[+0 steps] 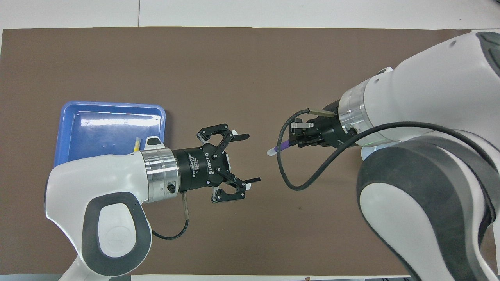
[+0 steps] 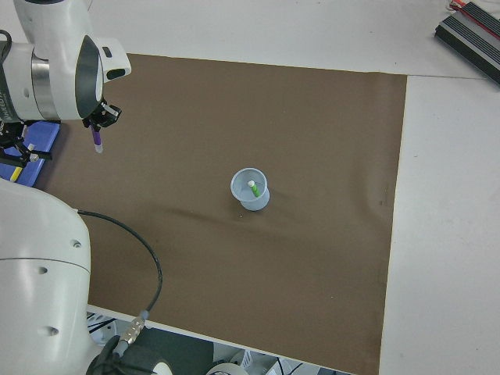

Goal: Transfer and insert pens with both arms
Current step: 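Open the left gripper and carry the purple pen toward the cup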

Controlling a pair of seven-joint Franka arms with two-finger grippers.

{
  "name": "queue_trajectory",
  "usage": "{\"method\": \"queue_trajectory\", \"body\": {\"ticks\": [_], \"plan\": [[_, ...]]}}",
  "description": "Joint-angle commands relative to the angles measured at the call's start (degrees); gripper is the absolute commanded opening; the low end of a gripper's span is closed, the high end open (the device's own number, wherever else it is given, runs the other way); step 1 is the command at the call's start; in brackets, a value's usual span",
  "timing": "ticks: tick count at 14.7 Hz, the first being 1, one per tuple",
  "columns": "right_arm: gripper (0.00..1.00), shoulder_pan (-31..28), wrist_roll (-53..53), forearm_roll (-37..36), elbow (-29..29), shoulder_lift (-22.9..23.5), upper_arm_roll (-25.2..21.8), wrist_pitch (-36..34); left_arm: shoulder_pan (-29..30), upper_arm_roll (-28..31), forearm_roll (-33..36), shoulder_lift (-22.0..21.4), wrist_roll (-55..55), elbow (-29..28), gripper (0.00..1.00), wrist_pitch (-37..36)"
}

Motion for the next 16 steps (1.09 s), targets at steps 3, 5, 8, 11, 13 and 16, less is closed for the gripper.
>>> {"method": "queue_trajectory", "body": {"ticks": [3, 5, 8, 11, 13, 16], "plan": [[0.0, -0.57, -6.82, -10.92, -6.76, -4.99, -3.02, 0.3, 7.45, 0.35, 17.14, -1.91, 7.55, -2.13, 1.0, -7.55], [0.0, -0.57, -9.29, -15.66, -9.49, -6.49, -3.82, 0.48, 11.93, 0.35, 23.48, -1.91, 17.81, -1.87, 1.0, -12.38], [0.0, -0.57, -13.76, -20.07, -12.91, -8.25, -5.3, 0.74, 19.05, 0.35, 31.83, -1.91, 34.78, -1.6, 1.0, -18.55], [0.0, -0.66, -18.16, -24.2, -17.4, -10.09, -6.89, 4.95, 24.59, 0.35, 38.34, -1.04, 52.0, -1.69, 1.0, -20.84], [0.0, -0.66, -19.14, -24.83, -19.77, -11.06, -8.47, 6.63, 28.54, 0.35, 41.95, 0.54, 65.09, -1.69, 1.0, -21.63], [0.0, -0.66, -22.39, -25.18, -24.16, -12.64, -10.84, 10.66, 29.79, 0.35, 50.28, 4.49, 82.24, -1.6, 1.0, -20.06]]}}
